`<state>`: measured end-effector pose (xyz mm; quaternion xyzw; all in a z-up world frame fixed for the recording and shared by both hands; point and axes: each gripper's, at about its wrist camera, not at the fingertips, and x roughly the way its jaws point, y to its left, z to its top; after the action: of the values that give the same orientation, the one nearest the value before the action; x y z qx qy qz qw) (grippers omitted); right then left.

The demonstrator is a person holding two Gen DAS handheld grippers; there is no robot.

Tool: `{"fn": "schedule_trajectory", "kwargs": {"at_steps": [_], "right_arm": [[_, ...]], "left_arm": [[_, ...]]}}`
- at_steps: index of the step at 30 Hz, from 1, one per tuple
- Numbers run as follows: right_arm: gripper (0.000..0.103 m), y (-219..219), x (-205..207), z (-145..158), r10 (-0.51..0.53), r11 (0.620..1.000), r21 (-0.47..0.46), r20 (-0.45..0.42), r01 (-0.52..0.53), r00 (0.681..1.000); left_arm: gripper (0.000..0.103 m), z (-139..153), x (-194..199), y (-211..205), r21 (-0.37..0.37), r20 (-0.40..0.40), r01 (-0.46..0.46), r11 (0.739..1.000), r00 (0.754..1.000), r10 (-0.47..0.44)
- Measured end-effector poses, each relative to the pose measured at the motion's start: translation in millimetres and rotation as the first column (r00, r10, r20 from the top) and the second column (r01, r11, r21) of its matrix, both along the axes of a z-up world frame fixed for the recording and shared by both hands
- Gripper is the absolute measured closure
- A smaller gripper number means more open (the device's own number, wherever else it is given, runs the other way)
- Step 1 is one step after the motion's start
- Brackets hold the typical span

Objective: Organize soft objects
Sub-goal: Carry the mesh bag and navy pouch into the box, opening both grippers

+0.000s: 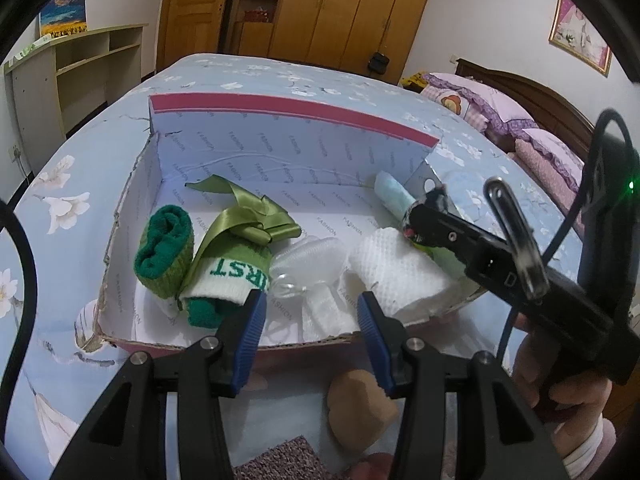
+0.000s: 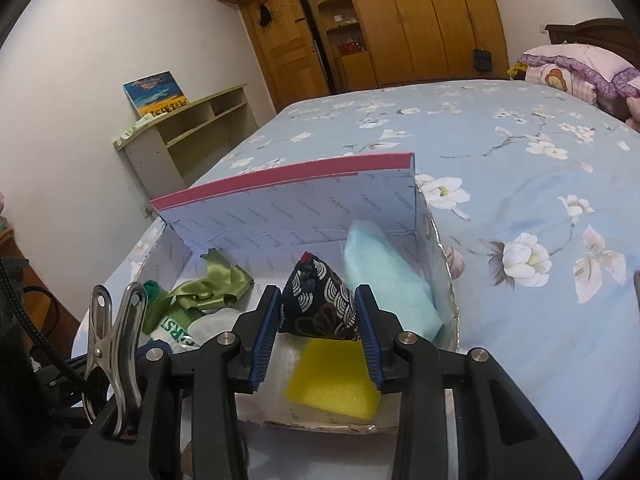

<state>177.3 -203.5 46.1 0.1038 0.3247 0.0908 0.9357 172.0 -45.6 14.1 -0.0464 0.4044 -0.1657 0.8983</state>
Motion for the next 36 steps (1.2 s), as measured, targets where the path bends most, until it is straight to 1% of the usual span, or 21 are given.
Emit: {"fn": "schedule_trajectory", "kwargs": {"at_steps": [1, 3, 6, 14, 21, 30, 36], "right_arm": [[0.062, -1, 0, 0, -0.004, 1.0, 0.001, 0.003, 0.004, 1.0], [0.056, -2, -1, 2, -0.011, 1.0, 0.01, 0.008, 0.011, 1.0], [0.053, -5, -4, 7, -0.014, 0.999, 0.035, 0.027, 0.013, 1.0], [0.052, -7, -17, 16, -0.033, 0.998, 0.045, 0.043, 0.031, 0.999], [0.052, -3, -32, 21, -0.024, 0.999, 0.036, 0.05, 0.022, 0.998], [0.052, 3, -60, 25, -0.005, 0.999, 0.034, 0.045, 0.003, 0.999], [0.052, 9, -80, 26, 0.01, 1.0, 0.02, 0.041, -0.01, 0.999]], "left_arm": [[0.053, 1, -1, -1, 0.0, 0.0, -0.001, 1.0, 1.0, 0.001], [0.053, 3, -2, 1, -0.002, 0.002, -0.002, 1.0, 1.0, 0.002], [0.053, 6, -7, 3, 0.001, 0.012, -0.006, 1.0, 1.0, 0.006], [0.053, 18, -19, 11, 0.003, 0.035, -0.01, 1.0, 0.999, 0.01], [0.053, 26, -31, 20, -0.001, 0.046, -0.016, 1.0, 0.999, 0.016], [0.053, 29, -49, 31, -0.007, 0.034, -0.017, 1.0, 0.999, 0.018], [0.053, 31, -66, 36, -0.009, 0.027, -0.001, 1.0, 1.0, 0.001]]}}
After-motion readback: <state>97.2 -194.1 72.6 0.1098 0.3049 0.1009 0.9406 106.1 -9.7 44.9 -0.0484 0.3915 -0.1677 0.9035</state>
